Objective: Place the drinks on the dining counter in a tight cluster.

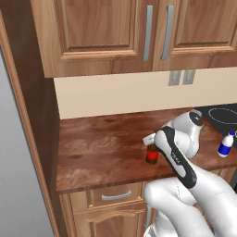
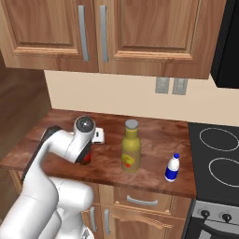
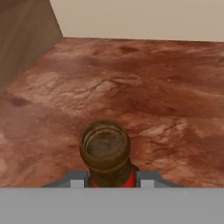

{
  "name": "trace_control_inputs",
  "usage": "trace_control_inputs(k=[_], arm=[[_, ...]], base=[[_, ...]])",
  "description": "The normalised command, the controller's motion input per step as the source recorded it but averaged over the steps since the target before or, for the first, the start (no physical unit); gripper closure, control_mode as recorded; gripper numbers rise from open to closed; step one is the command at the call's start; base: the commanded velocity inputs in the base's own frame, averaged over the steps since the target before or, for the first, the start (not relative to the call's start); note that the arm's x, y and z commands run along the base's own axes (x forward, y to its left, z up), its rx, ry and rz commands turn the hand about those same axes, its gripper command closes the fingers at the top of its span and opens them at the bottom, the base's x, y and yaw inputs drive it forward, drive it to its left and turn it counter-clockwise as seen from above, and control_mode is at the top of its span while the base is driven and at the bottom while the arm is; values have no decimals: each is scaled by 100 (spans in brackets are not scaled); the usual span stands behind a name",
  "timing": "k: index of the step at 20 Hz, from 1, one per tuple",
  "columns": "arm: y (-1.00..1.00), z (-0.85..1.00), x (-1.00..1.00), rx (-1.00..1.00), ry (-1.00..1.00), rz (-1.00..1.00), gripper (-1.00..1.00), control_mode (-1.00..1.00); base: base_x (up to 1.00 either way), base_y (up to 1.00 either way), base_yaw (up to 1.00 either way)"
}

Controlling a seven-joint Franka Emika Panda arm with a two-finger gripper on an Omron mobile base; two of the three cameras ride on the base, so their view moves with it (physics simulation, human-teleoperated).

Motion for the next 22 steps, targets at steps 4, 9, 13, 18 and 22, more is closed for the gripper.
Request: trace_control_inputs(k=[4,9,13,18,22], arm=[[17,47,-37,0,0,2,100,-100],[15,51,-36,0,0,0,100,-100],[12,46,-40,0,0,0,100,-100],[3,33,-40,0,0,0,100,-100],[0,12,-34,-2,0,0,100,-100]], base=[[0,0,0],[0,0,0],[0,0,0],[0,0,0],[0,0,0]])
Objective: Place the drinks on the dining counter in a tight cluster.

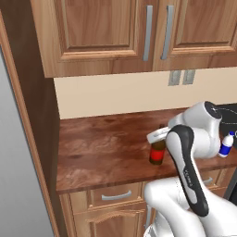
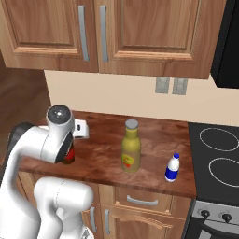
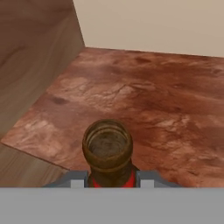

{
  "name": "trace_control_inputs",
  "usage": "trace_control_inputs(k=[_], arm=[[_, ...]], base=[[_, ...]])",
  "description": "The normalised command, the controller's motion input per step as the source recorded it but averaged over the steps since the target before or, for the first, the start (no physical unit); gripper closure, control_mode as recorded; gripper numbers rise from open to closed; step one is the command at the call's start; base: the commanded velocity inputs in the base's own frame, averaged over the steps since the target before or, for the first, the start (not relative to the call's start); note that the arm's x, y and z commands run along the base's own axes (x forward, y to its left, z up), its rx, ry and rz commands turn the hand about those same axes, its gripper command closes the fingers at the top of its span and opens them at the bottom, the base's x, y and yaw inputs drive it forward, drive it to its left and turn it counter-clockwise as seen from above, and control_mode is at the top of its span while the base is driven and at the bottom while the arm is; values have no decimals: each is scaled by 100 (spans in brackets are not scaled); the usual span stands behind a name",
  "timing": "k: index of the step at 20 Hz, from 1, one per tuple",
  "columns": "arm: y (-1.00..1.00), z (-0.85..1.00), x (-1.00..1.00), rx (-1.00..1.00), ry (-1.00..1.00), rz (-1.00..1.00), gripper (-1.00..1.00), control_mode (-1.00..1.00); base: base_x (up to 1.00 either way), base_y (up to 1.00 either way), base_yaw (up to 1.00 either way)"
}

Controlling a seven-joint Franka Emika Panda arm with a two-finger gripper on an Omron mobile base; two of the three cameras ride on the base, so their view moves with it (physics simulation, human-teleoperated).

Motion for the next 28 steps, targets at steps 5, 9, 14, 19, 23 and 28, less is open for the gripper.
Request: trace_control_inputs(k=[5,9,14,19,23,28], arm=[[0,12,-24,0,-1,0,100,-100],[0,2,-15,0,0,0,100,-100],[0,0,-6,0,0,0,100,-100],[0,0,0,0,0,0,100,-100],[0,0,0,0,0,0,100,-100],[0,0,0,0,0,0,100,-100]], base=[[0,0,0],[0,0,0],[0,0,0],[0,0,0],[0,0,0],[0,0,0]])
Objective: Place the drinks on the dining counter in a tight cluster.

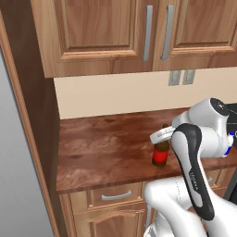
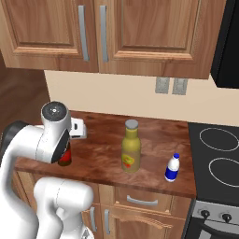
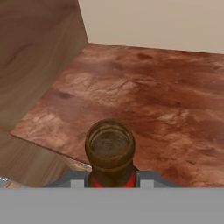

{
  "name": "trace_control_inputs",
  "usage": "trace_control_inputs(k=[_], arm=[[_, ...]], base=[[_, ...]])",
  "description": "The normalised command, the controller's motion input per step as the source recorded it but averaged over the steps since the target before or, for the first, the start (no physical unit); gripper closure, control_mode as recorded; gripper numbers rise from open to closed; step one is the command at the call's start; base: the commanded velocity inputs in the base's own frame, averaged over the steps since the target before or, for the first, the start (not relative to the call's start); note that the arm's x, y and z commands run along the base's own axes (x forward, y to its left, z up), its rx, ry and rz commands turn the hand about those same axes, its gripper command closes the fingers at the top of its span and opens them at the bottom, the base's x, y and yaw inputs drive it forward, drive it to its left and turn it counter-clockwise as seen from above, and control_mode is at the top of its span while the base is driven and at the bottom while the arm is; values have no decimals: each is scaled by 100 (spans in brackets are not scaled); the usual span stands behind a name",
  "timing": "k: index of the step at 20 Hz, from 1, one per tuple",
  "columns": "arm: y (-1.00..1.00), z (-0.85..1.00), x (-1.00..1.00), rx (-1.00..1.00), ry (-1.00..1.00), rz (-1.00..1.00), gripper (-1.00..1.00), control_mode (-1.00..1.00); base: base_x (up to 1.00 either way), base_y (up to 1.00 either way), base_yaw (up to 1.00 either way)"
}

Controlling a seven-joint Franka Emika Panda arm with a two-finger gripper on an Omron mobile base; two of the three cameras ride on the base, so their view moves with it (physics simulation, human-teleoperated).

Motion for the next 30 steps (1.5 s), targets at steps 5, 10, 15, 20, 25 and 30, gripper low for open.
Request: trace_control_inputs(k=[5,10,15,20,25,30], arm=[[0,0,-2,0,0,0,100,100],[0,0,0,0,0,0,100,100],[0,0,0,0,0,0,100,100],[0,0,0,0,0,0,100,100],[0,0,0,0,0,0,100,100],[0,0,0,0,0,0,100,100]], base=[[-10,1,0],[-55,6,0],[-59,9,1],[-59,11,9],[-47,3,27],[-29,0,70]])
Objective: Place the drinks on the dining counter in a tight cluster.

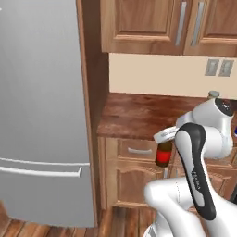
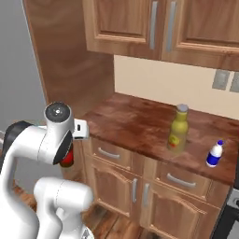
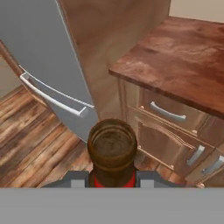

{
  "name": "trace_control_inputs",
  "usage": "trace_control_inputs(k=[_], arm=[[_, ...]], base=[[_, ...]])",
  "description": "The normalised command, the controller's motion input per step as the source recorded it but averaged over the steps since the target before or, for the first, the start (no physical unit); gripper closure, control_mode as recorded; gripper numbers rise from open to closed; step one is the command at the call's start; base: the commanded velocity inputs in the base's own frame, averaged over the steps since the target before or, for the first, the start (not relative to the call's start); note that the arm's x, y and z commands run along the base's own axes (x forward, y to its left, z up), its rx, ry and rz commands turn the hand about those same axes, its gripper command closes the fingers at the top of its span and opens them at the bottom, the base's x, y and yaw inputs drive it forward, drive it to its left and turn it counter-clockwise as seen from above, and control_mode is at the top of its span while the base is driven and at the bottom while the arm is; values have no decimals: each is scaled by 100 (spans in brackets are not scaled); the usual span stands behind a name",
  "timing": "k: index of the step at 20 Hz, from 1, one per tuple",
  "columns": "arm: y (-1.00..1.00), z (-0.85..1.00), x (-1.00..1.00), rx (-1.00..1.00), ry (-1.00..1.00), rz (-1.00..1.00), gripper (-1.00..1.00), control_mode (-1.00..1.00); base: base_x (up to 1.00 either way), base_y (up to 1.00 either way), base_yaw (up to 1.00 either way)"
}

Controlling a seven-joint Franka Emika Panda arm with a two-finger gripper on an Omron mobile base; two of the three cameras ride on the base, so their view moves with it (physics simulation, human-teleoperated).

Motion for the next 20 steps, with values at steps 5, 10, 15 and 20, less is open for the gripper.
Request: trace_control_inputs(k=[5,10,15,20], arm=[[0,0,0,0,0,0,100,100],[0,0,0,0,0,0,100,100],[0,0,0,0,0,0,100,100],[0,0,0,0,0,0,100,100]], base=[[-19,0,84],[-18,0,91],[-14,0,93],[-12,0,93]])
